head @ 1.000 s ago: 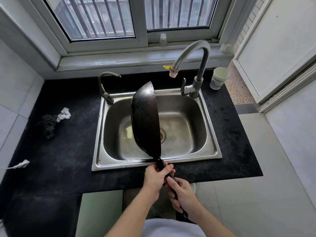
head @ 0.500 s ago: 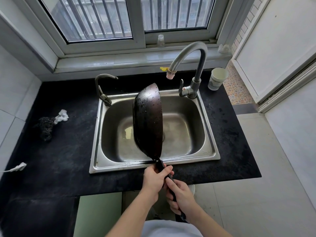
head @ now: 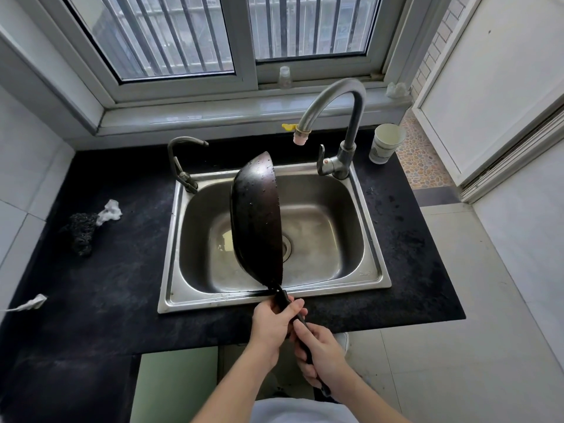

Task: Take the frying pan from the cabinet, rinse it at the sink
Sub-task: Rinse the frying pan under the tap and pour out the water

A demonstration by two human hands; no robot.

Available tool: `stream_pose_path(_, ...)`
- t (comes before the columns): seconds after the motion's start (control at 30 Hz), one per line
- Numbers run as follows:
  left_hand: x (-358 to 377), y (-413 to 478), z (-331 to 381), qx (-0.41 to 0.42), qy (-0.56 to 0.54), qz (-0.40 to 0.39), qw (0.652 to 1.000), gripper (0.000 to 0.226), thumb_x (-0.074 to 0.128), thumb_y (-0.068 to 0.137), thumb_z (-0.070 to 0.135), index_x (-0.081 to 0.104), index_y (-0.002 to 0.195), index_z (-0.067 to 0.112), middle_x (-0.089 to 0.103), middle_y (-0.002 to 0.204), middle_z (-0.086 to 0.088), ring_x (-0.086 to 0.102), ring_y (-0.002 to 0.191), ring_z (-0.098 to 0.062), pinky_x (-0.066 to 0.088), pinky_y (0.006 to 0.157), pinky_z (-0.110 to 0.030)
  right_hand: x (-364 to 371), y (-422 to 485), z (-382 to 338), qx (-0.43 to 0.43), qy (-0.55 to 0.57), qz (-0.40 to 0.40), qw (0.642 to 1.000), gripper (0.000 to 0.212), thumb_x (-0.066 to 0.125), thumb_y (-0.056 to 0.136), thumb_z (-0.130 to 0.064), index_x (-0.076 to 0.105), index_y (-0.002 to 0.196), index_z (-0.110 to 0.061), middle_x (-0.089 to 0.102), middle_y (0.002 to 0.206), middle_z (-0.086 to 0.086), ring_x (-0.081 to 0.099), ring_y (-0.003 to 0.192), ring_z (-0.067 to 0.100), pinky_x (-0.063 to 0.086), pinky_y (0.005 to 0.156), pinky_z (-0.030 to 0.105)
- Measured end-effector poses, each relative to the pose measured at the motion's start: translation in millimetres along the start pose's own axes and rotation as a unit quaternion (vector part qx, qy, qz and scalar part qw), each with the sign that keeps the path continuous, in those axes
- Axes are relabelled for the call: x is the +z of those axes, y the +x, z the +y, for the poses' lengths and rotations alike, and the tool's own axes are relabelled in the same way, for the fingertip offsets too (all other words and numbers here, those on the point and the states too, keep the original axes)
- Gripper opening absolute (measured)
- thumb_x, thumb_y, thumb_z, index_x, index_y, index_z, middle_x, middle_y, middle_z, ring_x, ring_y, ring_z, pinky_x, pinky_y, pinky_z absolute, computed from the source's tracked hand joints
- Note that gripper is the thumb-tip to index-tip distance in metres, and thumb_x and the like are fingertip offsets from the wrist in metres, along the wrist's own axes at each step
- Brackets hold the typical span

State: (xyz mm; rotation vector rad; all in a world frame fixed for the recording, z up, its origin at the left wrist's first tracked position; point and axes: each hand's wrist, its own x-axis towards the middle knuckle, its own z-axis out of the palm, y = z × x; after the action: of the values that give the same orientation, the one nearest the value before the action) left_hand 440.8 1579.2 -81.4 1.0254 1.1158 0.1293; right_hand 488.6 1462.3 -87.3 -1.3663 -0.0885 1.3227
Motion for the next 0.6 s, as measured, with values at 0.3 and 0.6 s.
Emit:
stream_pose_path(0.3,-15,-6,-1,-0.036,-0.116,-0.046,0.991,0.020,0.063,0.093,0.011,0.067,0.110,0.003,0.076,0.106,-0.014,0.072,0.102,-0.023,0.056,0.087,-0.037,13,1,1,-0.051,-0.156,0.066,0.984,0.026,0.058,0.096,-0.033,0.066,0.090,-0.008,0.058,0.060,0.001,0.050,0.053,0.014,0.039,0.048,0.027)
stream_pose_path(0.6,-4,-1,-7,-0.099,-0.190,-0.045,0.976,0.026,0.062,0.094,0.013,0.066,0.112,-0.005,0.075,0.106,-0.017,0.073,0.099,-0.023,0.056,0.083,-0.030,15,1,14,-0.112,-0.366,0.189,0.904,0.020,0.061,0.089,-0.043,0.064,0.093,-0.023,0.070,0.078,-0.004,0.066,0.071,0.011,0.055,0.065,0.030)
